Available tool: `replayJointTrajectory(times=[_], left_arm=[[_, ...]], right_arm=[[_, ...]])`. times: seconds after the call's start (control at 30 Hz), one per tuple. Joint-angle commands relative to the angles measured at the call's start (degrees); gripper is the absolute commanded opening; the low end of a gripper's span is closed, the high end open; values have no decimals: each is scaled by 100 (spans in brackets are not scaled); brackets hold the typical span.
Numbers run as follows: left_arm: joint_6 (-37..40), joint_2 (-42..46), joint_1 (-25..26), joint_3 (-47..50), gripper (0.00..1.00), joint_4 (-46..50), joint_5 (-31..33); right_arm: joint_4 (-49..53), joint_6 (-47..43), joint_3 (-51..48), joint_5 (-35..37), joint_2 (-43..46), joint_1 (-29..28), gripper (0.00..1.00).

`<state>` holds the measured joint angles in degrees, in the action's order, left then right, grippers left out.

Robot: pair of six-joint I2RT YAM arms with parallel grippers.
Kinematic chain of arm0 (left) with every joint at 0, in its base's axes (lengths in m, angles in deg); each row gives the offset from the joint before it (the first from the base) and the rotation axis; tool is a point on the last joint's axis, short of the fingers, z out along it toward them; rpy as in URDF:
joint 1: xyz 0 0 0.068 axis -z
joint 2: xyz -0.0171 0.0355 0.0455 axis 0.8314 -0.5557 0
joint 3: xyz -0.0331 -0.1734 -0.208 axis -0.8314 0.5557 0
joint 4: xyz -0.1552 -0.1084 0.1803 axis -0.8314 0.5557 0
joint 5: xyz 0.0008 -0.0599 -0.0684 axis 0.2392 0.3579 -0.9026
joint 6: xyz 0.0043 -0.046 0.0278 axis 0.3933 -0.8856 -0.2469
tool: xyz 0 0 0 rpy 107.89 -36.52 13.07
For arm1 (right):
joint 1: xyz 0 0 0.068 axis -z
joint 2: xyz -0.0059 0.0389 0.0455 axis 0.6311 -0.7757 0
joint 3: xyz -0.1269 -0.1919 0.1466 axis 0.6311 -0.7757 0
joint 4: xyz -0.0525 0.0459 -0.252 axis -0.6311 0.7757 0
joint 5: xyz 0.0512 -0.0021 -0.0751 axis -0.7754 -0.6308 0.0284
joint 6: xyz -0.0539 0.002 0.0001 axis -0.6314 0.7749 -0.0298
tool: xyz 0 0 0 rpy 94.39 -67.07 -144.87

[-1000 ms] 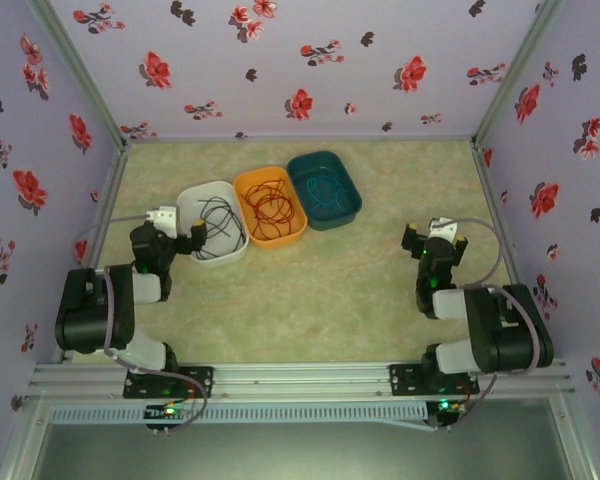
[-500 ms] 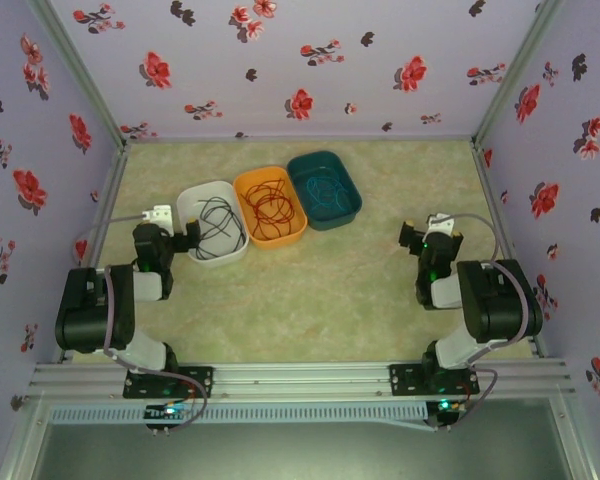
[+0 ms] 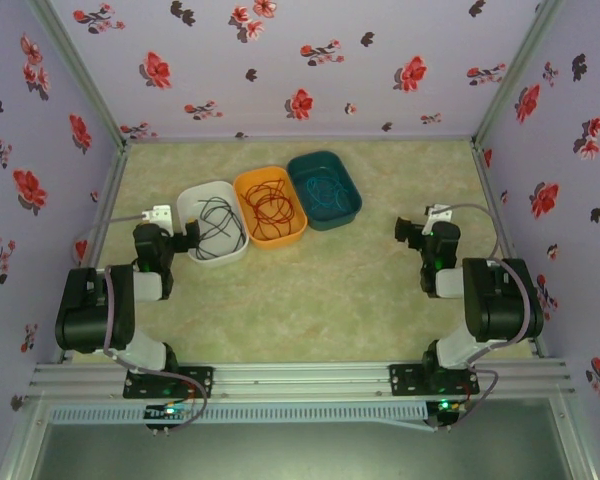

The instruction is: Untangle the cables

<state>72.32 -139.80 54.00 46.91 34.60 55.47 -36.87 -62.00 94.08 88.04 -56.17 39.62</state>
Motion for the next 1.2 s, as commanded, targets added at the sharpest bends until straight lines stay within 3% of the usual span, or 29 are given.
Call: replayJointTrajectory(times=[0.0,0.07,0.2,1.07,1.17], left_arm=[[-37,-41,29,-78,100,-24,120],[-32,-41,24,-72,100,-32,119],[-32,-50,30,-80,100,-18,104],[4,-52,60,-88,100,-9,105],[0,-45,67,-79,100,-17,107]], right_arm=[[-253,-93,-49,-313,30,48,99],[173,276,155,623,25,48,99],[-212,346,-65,1375,42,-55,99],[-139,349,-57,1378,75,-67,99],[-131,222,-39,1052,69,-67,99]])
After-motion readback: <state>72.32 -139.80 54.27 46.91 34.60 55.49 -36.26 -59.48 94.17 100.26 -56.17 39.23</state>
